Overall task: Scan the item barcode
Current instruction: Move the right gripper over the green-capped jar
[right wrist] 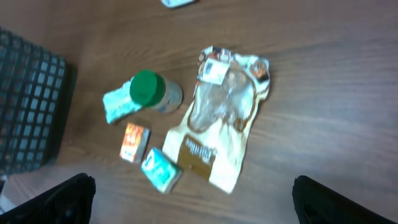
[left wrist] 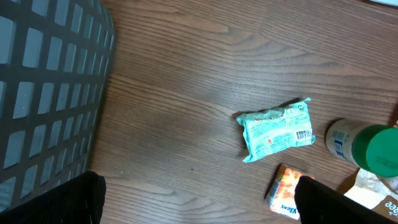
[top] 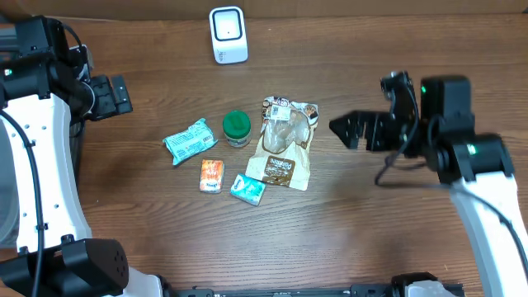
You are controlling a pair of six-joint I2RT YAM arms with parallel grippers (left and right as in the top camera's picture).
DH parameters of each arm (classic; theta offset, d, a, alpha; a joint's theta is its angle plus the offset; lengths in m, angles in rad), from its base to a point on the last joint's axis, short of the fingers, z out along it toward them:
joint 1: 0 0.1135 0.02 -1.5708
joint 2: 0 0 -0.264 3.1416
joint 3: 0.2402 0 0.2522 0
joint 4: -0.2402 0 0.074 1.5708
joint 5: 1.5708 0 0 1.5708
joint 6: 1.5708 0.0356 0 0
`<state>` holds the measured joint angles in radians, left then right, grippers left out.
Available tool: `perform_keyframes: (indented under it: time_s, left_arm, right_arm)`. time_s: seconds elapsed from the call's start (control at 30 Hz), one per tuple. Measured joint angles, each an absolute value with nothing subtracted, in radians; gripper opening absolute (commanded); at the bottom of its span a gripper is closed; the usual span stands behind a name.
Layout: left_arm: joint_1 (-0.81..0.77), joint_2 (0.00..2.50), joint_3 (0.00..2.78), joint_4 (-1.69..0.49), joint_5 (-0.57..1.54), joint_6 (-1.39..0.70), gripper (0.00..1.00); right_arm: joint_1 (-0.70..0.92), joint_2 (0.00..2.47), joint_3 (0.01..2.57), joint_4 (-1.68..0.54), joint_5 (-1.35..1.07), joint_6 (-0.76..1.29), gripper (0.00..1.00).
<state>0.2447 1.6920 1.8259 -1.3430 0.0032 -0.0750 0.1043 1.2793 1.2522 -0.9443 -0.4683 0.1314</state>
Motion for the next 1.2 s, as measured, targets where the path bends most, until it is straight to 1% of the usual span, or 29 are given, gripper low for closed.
perform_keyframes:
  time_s: [0.23, 0.4, 0.53, 0.63, 0.73, 0.87, 1.2]
  left_arm:
    - [0.245, 1.692, 1.826, -1.343, 0.003, -0.075, 0.99]
    - [0.245, 1.692, 1.826, -1.343, 0.003, -0.075, 1.0]
    - [0.245, 1.692, 1.826, -1.344, 0.003, -0.075, 0.99]
    - [0.245, 1.692, 1.826, -1.343, 0.003, -0.075, 0.99]
    - [0.245, 1.692, 1.826, -1.344, 0.003, -0.075, 0.99]
    - [0.245, 1.692, 1.826, -1.343, 0.003, -0.075, 1.0]
    - [0.245, 1.692, 1.826, -1.343, 0.003, -0.075, 0.99]
  right_arm:
    - [0.113, 1.438, 1.259, -0.854, -0.523, 0.155, 1.0]
    - [0.201, 1.512, 1.29, -0.854, -0.492, 0.165, 1.0]
    - [0.303, 1.612, 1.441, -0.957, -0.417, 0.177, 1.0]
    - [0.37, 1.716, 1.619, -1.048, -0.338, 0.177, 0.99]
    - [0.427, 1.831, 1.79, -1.093, -0.257, 0.163, 1.0]
    - [0.484, 1.948, 1.888, -1.034, -0.162, 0.145, 1.0]
    - [0.599, 2.123, 1.891, -0.918, -0.044, 0.13, 1.0]
